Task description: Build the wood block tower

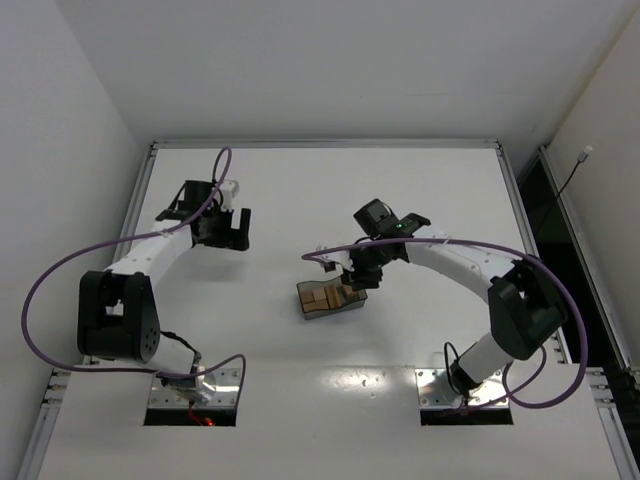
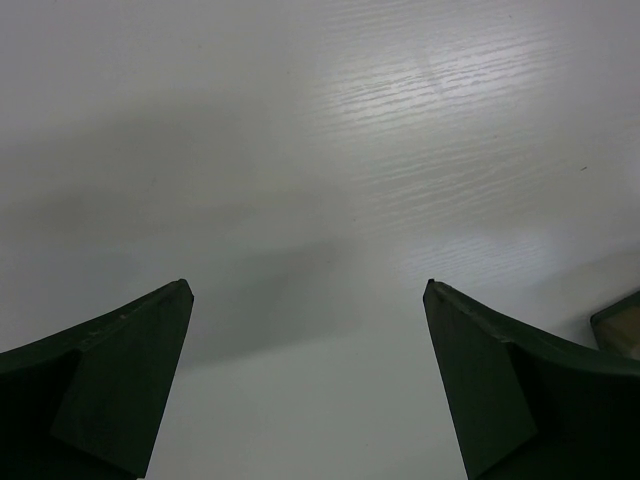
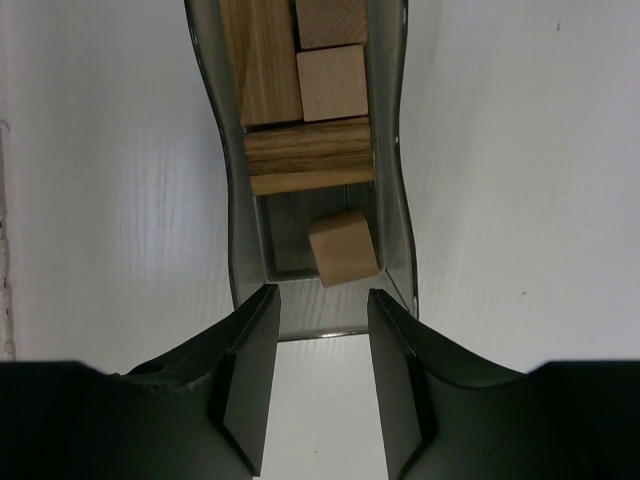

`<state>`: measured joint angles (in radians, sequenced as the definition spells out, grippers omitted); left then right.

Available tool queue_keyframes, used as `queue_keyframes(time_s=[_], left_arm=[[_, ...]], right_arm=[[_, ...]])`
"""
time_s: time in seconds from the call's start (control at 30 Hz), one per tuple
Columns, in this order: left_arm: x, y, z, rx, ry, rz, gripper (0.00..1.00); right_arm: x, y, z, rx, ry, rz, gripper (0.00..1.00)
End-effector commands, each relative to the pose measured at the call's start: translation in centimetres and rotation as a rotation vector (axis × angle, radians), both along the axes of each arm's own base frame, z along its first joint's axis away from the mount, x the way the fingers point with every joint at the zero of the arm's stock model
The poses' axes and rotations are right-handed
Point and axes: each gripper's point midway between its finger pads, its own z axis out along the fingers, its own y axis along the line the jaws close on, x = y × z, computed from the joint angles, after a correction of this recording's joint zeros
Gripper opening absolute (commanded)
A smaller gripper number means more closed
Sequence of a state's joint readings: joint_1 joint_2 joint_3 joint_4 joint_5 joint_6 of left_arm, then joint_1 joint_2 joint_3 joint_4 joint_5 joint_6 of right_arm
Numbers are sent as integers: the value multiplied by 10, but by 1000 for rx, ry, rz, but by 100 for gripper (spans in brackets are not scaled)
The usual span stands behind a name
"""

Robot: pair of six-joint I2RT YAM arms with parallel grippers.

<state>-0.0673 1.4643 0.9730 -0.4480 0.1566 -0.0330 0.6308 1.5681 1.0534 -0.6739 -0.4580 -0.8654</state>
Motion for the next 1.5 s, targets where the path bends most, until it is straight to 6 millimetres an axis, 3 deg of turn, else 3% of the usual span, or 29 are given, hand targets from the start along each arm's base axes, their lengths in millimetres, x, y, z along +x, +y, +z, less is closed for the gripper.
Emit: queue_keyframes(time_s=[0.0,0.5,0.97,1.23,1.37,1.47], left_arm=[[9,6,8,6,-19,10,99],[2,3,-7,-11,29,7,99],[14,8,-9,-16,43,33,99],[18,8,-17,-20,69,41,99],[28,17,-10,6,43,69,99],[39,24,5,10,8,80,99]], right_arm=[[5,19,4,63,2,52,37],[25,32,20,94,-45,32,37],[47,33,-22,35,-23,25,42],[69,34,-30,5,-12,-12,36],[73,33,-33,-15,-5,-36,26],[73,31,-35,-33,0,-30,25]])
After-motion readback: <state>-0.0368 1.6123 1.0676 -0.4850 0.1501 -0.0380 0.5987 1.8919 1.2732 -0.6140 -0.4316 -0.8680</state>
